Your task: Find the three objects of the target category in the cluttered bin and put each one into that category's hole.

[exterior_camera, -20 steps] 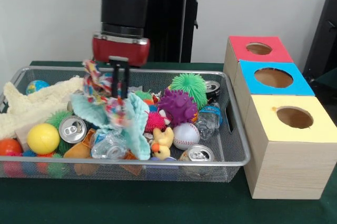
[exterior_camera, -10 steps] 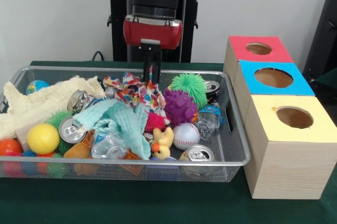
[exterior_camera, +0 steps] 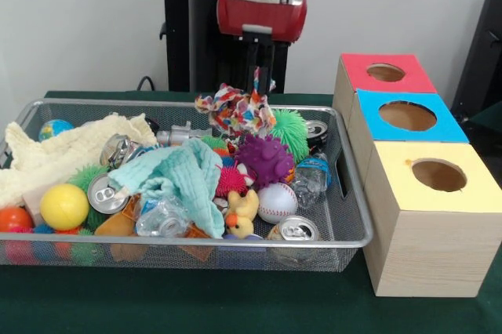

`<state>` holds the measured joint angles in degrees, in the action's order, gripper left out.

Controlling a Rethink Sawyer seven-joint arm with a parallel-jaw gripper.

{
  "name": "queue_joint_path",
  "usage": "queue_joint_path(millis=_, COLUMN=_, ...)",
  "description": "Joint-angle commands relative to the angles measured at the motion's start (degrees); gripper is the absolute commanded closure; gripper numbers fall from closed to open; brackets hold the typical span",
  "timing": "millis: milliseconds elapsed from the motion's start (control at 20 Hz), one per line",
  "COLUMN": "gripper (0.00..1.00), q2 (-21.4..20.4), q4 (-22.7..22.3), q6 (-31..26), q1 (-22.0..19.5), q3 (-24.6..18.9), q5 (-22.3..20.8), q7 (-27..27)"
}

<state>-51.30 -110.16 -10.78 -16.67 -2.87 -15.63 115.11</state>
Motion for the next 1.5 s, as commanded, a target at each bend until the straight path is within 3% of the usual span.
queue_joint_path(millis=50, gripper=1.0, q2=-0.1, q4=-2.8, q6=-7.5, q1=6.6, q3=6.5, q5=7.0, q7=16.7)
queue_joint_path(millis=150, gripper=1.0, q2=1.6, q4=-1.3, q6=-8.1, q1=11.3, q3=11.2, q5=9.1, q7=19.8)
queue_joint_path(millis=450, gripper=1.0, q2=3.9, q4=-2.5, q6=-3.8, q1=18.6, q3=14.7, q5=18.6, q7=24.2)
queue_joint_path(millis=700, gripper=1.0, q2=3.6, q4=-6.1, q6=2.2, q1=18.0, q3=10.3, q5=25.0, q7=26.2)
queue_joint_path(millis=900, gripper=1.0, q2=5.1, q4=-4.9, q6=3.9, q1=21.2, q3=12.5, q5=27.0, q7=27.3)
queue_joint_path(millis=1350, gripper=1.0, q2=6.7, q4=-1.7, q6=-0.1, q1=26.8, q3=17.6, q5=30.0, q7=27.4)
queue_joint_path(millis=1500, gripper=1.0, q2=9.4, q4=1.6, q6=-3.2, q1=31.4, q3=22.0, q5=31.3, q7=28.3)
